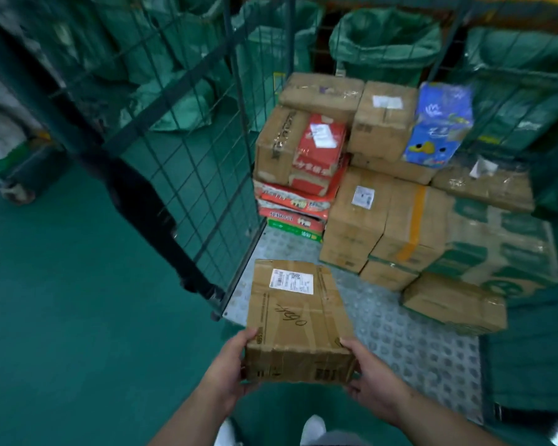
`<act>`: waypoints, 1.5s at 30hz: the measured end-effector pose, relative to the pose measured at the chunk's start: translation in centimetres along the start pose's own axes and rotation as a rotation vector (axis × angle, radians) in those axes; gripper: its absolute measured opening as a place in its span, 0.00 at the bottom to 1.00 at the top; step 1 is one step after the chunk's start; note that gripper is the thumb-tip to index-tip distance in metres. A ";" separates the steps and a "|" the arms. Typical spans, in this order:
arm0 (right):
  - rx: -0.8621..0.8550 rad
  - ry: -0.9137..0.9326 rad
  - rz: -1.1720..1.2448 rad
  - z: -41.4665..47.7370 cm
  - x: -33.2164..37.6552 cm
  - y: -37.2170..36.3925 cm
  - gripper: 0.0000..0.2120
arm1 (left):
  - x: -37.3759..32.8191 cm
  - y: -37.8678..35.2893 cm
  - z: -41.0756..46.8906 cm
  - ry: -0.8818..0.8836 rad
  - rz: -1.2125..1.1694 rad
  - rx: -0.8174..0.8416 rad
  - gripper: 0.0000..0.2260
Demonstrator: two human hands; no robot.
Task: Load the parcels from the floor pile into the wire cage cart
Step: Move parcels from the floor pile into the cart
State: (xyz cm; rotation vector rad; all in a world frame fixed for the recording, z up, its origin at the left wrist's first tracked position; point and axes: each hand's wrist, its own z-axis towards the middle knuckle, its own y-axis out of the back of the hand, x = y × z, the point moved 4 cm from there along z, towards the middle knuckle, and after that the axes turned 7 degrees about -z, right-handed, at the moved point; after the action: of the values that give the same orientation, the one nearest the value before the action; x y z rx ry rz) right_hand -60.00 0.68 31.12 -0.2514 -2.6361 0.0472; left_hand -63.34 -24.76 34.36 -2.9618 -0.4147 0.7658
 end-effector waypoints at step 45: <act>-0.189 0.428 0.267 22.0 47.3 -2.9 0.15 | -51.3 -24.8 25.9 -0.540 0.319 -0.094 0.27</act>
State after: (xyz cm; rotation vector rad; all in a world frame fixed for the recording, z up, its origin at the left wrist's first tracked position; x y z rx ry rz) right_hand -111.75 6.90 34.11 -0.6053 -2.1676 -0.1517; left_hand -125.02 -15.17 38.68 -2.8998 0.0132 1.6320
